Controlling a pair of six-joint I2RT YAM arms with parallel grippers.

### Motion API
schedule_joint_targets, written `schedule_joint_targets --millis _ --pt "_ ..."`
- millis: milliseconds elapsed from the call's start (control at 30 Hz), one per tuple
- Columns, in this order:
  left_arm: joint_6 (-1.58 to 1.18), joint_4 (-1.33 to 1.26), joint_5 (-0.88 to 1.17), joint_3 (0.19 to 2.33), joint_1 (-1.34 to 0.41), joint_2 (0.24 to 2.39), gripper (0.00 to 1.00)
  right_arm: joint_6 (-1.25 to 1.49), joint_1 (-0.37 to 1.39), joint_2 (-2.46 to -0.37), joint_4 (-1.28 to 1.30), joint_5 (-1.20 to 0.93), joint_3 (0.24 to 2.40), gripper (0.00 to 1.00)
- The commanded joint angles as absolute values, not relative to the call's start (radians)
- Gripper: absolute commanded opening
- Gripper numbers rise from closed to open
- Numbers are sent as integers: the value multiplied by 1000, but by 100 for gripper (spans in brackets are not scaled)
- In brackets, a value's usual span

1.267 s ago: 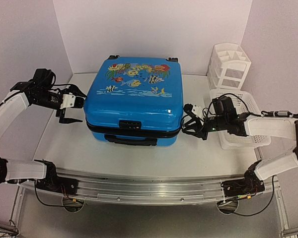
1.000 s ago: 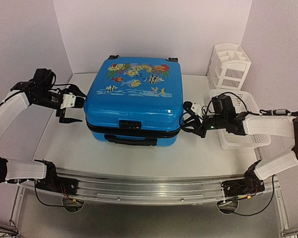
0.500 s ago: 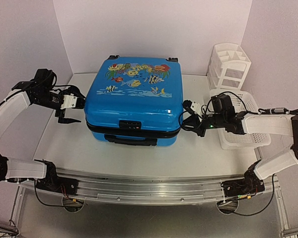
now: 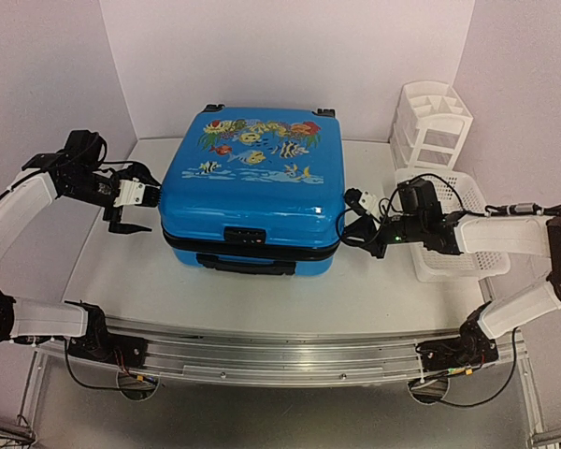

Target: Open, take out, and arrange the luggage

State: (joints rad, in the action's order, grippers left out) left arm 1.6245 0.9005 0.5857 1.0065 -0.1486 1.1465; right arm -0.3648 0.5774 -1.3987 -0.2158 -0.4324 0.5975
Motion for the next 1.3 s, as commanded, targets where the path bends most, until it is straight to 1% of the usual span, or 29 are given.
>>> schedule_joint_targets --millis 0,100,167,200,267,300,533,700,900,1067,1267 --pt "1651 947 609 1007 -155 1152 100 -340 589 -1431 -215 -400 590 13" --pt "1663 947 610 1005 -155 1154 100 -337 590 -1444 -215 -397 600 15" --pt "1664 947 613 1006 -155 1155 100 -335 589 -1449 -215 -392 604 13" --pt "1664 948 613 1006 -156 1156 100 -337 589 -1448 -214 -393 604 11" --pt "1664 948 610 1006 -155 1156 100 -340 589 -1443 -214 -400 603 2" --pt "1663 948 607 1005 -155 1157 100 -343 589 -1440 -214 -407 600 0" --pt "1648 936 554 991 -153 1177 100 -351 589 -1398 -206 -460 574 0" --pt "1647 931 537 992 -129 1214 100 -351 591 -1357 -154 -502 569 0" --pt "1656 868 621 941 -131 1225 100 -343 615 -1303 -115 -496 564 0" --pt "1632 788 698 910 -142 1219 100 -314 663 -1300 -112 -476 567 0" --pt "1615 778 752 914 -162 1215 100 -260 714 -1249 -115 -430 537 0"
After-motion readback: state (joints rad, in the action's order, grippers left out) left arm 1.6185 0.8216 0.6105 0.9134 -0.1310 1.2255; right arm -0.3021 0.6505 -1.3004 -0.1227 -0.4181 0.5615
